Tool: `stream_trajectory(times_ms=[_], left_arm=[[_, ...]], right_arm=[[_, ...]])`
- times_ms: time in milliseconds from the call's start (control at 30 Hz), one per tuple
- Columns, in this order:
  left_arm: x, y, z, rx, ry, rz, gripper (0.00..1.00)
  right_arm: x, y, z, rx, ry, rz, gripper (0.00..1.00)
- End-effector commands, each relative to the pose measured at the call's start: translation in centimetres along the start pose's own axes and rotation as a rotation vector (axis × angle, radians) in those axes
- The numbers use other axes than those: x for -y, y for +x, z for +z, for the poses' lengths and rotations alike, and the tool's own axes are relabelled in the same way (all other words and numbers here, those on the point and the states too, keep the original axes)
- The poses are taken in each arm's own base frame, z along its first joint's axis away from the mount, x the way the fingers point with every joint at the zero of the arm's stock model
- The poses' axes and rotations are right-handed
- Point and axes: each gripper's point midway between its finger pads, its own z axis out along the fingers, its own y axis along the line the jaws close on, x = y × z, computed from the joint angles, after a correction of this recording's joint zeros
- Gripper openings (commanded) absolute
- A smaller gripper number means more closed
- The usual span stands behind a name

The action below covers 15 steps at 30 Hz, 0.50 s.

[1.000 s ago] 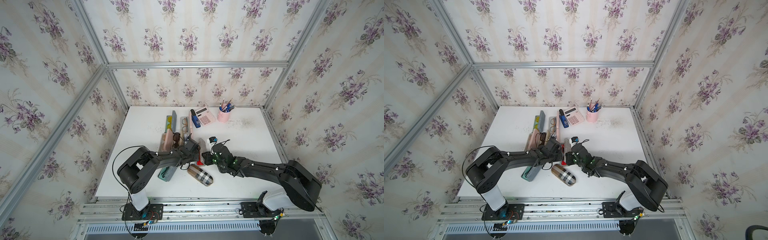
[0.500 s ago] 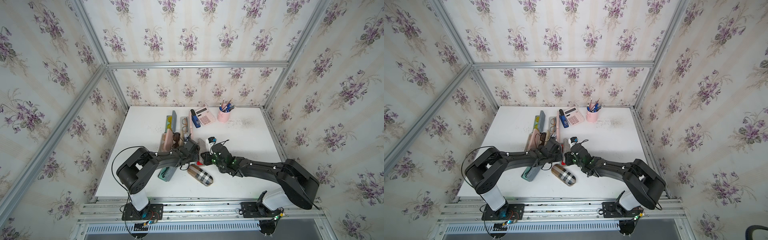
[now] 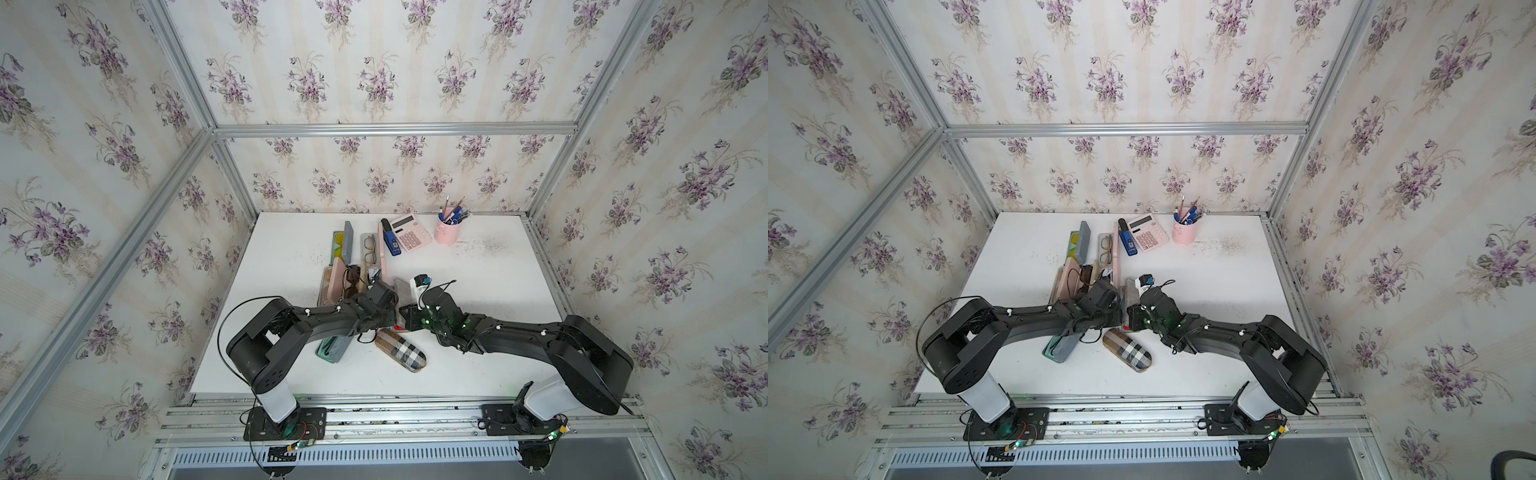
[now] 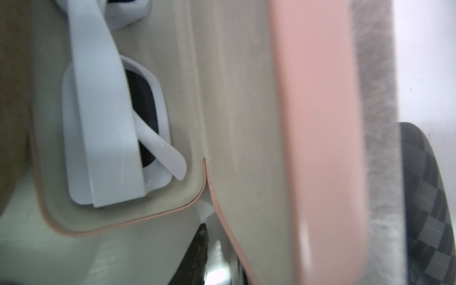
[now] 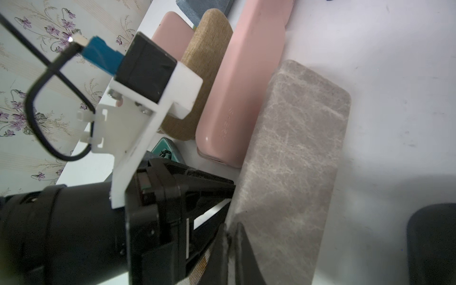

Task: Close the glasses case
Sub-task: Close the glasses case at the center of the board.

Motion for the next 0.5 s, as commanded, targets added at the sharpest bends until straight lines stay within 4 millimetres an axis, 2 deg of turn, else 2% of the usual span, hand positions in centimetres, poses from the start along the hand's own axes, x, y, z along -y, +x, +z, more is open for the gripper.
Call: stream_trajectory(times_ms=[0, 300, 467], left_arm=[[-1.4, 1.2, -0.2, -0.045, -0.056, 0.008, 0.26], [-1.5, 0.9, -0.8, -0.029, -0.056, 0.005, 0.27], [-1.3, 0.3, -2.4, 0.005, -0.041, -0.008, 0.32]], right_arm=[[2.3, 2.3, 0.2, -0.078, 0.096, 0.001, 0.09], [2.3, 2.8, 0.7, -0.096, 0.100, -0.006, 0.09], [2.4, 3.2, 1.0, -0.104, 0.105, -0.005, 0.09]])
